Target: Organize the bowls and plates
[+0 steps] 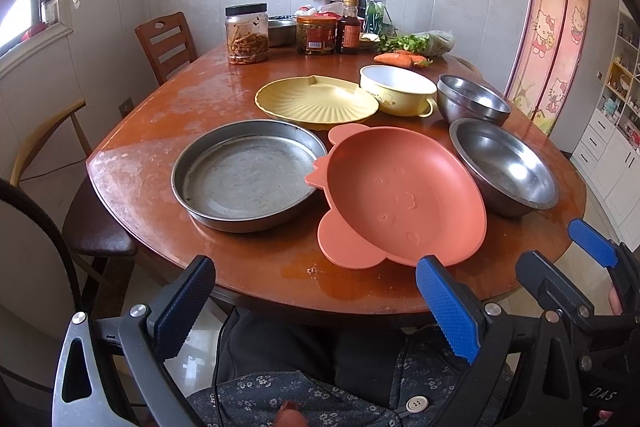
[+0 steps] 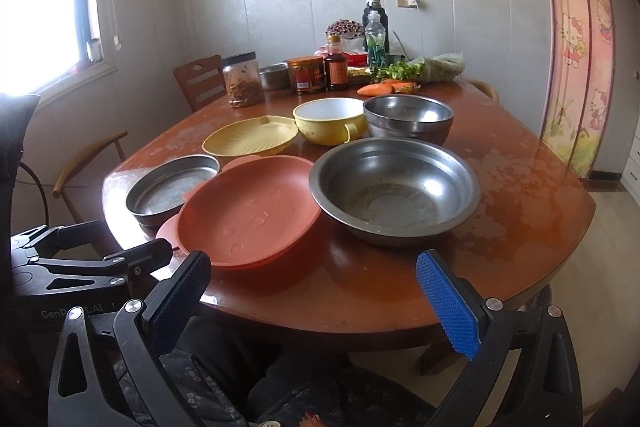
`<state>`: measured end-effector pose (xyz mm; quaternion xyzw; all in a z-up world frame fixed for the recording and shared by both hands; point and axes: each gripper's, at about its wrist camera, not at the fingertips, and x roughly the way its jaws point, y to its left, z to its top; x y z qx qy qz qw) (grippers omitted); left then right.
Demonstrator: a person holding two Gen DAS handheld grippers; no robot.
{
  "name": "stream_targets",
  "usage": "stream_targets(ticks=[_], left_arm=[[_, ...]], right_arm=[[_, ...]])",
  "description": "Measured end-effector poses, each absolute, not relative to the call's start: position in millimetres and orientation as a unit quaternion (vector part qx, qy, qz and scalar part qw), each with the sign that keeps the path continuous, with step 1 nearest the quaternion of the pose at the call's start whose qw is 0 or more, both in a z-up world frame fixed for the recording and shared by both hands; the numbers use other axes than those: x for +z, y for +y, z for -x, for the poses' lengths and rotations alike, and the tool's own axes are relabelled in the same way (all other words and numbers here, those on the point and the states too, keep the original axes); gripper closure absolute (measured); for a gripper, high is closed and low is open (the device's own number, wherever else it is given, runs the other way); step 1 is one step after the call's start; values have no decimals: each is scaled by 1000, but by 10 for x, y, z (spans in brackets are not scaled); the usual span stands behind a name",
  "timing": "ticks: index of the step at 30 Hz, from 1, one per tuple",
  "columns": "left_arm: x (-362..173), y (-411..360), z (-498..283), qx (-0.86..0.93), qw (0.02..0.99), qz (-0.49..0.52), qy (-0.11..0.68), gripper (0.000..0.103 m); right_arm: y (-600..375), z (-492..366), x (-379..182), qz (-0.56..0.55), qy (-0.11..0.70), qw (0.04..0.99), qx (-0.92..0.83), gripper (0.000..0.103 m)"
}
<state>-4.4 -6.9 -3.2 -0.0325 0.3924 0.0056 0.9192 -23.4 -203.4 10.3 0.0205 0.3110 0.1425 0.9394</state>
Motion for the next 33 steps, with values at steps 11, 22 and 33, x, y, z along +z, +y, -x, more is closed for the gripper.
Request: stream_targets(ticks=[11,22,33], left_arm=[[-20,-72,61,5,918,28,394,2],[-23,-78,63,5,917,28,397,2],[-14,-50,72,7,918,33,396,2]], right_arm=[[-2020,230,100,-19,312,939,143,0],[-2014,245,86,-18,313,939,143,0],[-1988,273,102,-16,306,941,143,0]])
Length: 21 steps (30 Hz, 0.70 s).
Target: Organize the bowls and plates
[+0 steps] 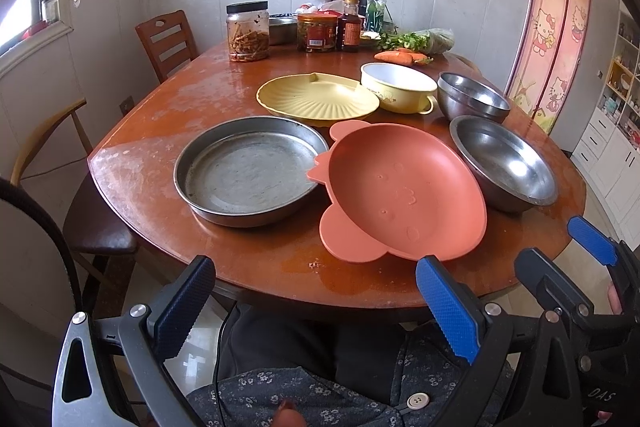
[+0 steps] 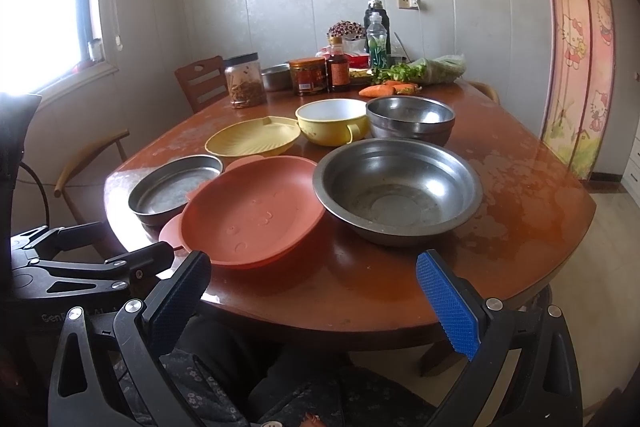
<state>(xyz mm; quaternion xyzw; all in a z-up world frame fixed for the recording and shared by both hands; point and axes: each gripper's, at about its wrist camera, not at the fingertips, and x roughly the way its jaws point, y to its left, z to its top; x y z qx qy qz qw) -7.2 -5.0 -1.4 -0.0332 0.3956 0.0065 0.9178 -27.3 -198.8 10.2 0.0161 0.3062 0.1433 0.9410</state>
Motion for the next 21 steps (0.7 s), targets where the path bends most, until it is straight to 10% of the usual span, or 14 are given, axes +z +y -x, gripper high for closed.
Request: stream_targets(ticks=[21], left_arm=[[94,589,-55,45,920,80,382,2]], right_arm=[[-1519,-33,362,-5,287,933,217,0]])
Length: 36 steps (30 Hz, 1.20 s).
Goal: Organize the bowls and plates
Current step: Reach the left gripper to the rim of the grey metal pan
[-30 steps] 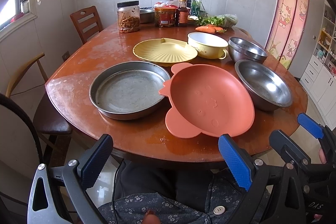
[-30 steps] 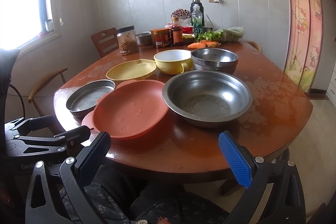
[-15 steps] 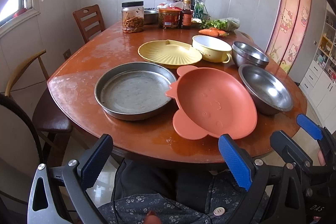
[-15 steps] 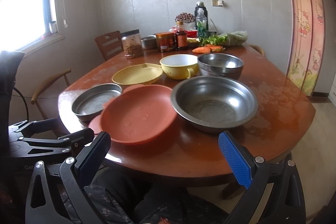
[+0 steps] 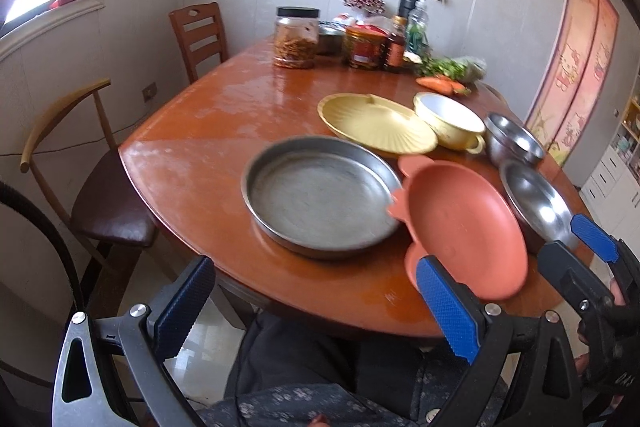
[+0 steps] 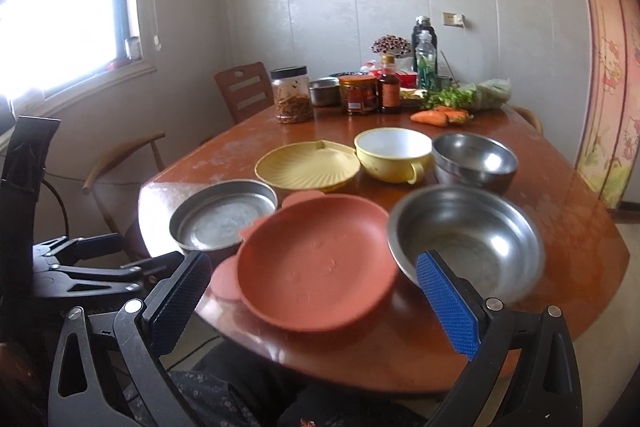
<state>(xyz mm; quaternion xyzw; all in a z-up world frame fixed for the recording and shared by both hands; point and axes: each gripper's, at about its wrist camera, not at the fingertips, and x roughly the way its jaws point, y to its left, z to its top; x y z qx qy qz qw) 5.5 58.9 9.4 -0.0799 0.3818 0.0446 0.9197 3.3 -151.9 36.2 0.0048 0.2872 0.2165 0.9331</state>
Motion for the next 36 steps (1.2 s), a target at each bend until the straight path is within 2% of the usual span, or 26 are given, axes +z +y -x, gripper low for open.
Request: stream_targets(ticks=[12,19,25,30,36], left_arm=[[43,1082,-398,77,912,89,392,2],[-125,1069,-432,51,906,96,409,2],[-159,1035,-491,47,904,90,416,2],[-168,1146,-535,52,903,106,413,6],[-204,1157,-579,35,900,111,420,18]], right_arm=[[-1175,-590,410,-32,335,908,251,0],[-991,-637,155,-19,385,881,276,0],[-919,-655,78,-2,395,875,280,0],[-885,-826,117,-7,398,875,275,0],[-751,-1053,177,-13,399,870,289,0]])
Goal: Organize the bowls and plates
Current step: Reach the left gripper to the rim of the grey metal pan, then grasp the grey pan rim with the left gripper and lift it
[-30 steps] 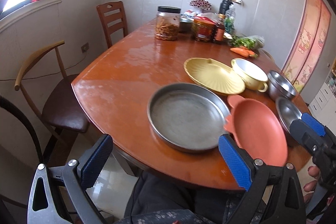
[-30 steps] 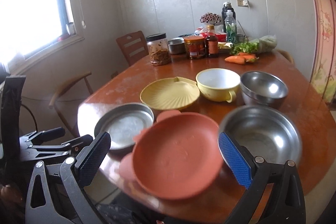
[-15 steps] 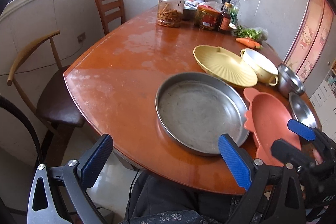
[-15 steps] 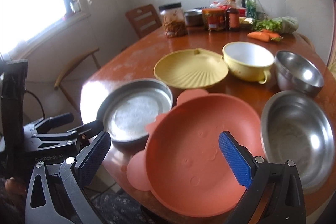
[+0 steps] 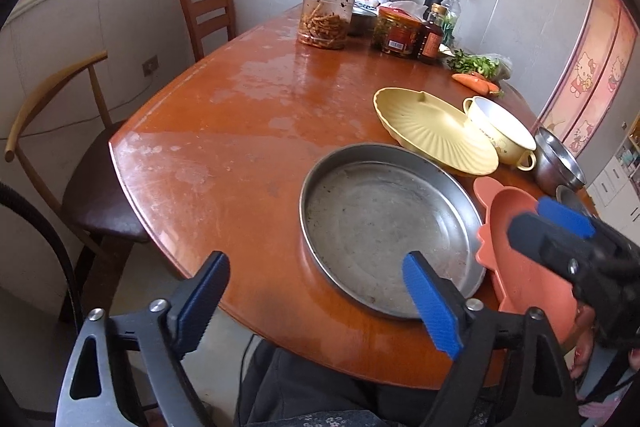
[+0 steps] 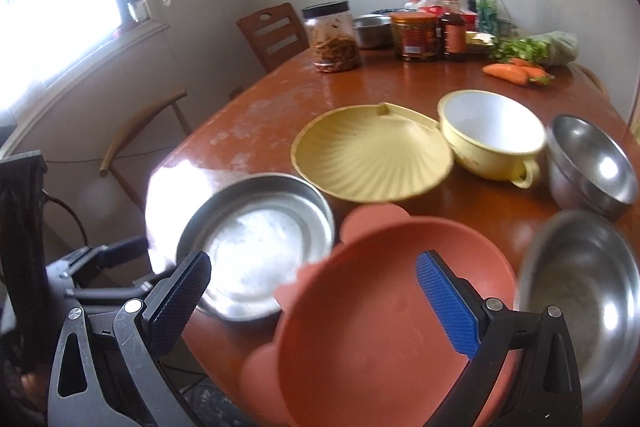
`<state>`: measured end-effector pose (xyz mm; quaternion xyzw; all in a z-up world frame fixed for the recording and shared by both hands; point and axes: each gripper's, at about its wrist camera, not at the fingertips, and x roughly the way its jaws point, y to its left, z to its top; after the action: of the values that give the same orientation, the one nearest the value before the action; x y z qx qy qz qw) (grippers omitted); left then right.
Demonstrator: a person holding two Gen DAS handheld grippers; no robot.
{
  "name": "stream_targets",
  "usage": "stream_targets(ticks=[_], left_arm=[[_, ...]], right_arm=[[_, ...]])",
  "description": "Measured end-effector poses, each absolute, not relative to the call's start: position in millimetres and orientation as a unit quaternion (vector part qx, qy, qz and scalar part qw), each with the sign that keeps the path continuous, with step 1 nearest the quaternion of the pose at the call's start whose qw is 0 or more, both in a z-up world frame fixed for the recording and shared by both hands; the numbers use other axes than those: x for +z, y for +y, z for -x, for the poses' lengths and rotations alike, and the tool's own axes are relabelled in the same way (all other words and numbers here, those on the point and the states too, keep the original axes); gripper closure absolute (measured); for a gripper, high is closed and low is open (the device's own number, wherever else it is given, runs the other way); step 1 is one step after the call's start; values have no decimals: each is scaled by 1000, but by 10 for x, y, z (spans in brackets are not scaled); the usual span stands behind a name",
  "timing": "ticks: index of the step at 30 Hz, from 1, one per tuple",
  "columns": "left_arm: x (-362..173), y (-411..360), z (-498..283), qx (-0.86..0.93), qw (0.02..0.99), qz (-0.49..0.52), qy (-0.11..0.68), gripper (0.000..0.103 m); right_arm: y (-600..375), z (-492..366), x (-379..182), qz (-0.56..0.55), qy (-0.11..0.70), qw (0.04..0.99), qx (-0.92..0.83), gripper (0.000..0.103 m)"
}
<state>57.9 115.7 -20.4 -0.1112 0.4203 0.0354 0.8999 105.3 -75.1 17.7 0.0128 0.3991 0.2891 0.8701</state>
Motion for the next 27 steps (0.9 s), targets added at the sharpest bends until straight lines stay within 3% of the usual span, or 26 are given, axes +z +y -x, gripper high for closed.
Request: stream_targets(ticks=[2,9,16,27], left_arm=[[-227,1185,-593,29,897,122,424,27],[-261,1232,-673,26,894,126,429,29],[-281,1231,-738,19,894,126,430,39],[-291,1168,-815,21,897,90,431,54]], right_arm=[[-666,-1115,197,-12,397,866,303,1],[-488,-1285,193,7,390,871,300,4],[-261,-1326,64,58,412,850,323,35],[-103,-1541,-118,109,445,835,306,49]])
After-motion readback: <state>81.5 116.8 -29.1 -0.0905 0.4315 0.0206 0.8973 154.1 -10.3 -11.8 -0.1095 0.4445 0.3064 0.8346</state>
